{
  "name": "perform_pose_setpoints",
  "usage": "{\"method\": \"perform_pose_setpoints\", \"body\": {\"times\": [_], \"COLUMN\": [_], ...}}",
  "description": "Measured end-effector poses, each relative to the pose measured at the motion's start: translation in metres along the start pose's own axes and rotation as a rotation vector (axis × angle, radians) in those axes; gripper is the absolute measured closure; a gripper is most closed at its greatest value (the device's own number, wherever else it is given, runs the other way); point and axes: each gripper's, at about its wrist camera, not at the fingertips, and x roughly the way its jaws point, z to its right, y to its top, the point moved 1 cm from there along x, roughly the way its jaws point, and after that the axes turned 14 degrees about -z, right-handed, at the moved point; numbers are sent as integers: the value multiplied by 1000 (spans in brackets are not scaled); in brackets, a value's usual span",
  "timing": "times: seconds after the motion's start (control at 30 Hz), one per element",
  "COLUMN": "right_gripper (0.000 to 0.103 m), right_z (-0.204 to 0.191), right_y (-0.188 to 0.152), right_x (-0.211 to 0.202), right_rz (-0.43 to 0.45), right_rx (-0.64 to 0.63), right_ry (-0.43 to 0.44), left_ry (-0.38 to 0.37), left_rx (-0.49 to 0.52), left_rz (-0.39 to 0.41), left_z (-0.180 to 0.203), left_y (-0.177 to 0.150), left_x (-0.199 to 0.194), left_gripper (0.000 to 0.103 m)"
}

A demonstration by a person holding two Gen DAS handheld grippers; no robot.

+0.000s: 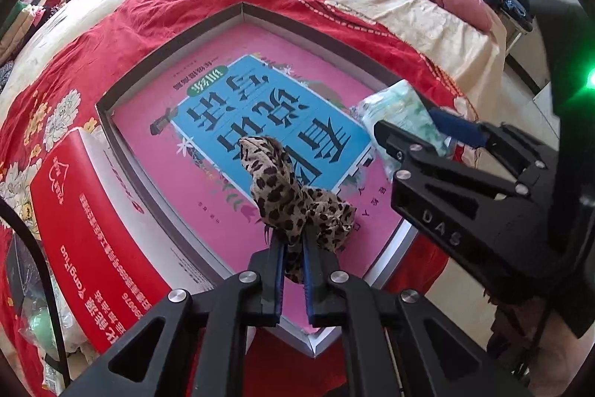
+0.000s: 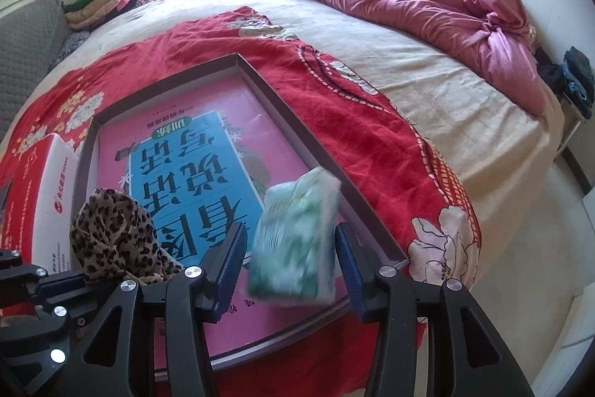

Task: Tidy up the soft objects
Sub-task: 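Release the scrunchie onto the book with the left tool while the right tool releases the packet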

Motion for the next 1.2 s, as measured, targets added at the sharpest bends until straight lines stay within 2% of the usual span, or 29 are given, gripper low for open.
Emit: {"method": "perform_pose_setpoints", "body": {"times": [0.1,0.33,0.43,0.6,0.73,0.83,0.97,1.07,1.2], "right_gripper": [42,41,35,34,32,31,30,30,29], "right_z": [3,15,26,35,37,37,37,35,33], "right_y": [-2,-9,-13,-15,-16,-18,-18,-20,-24], "right_x": [-3,-18,-23,-34,-40,-45,-51,-55,-59], "right_rz": [5,28,35,54,66,77,95,96,104], "right_rx": [13,46,82,117,122,121,117,108,99], "right_ry": [7,11,12,-3,-24,-31,-38,-55,-73], "left_ry": [3,0,-7,-6,5,-4,-12,-17,-37], "left_rx": [4,29,24,45,60,57,65,57,44], "left_rz": [-4,-13,-13,-19,-16,-6,7,25,49], "left_z": [2,10,11,18,20,20,23,24,23], "left_y": [-2,-6,-7,-10,-14,-17,-23,-30,-39], "left_x": [0,0,-1,-3,-6,-10,-14,-21,-32], "left_gripper": [94,84,81,66,64,56,53,43,38]}}
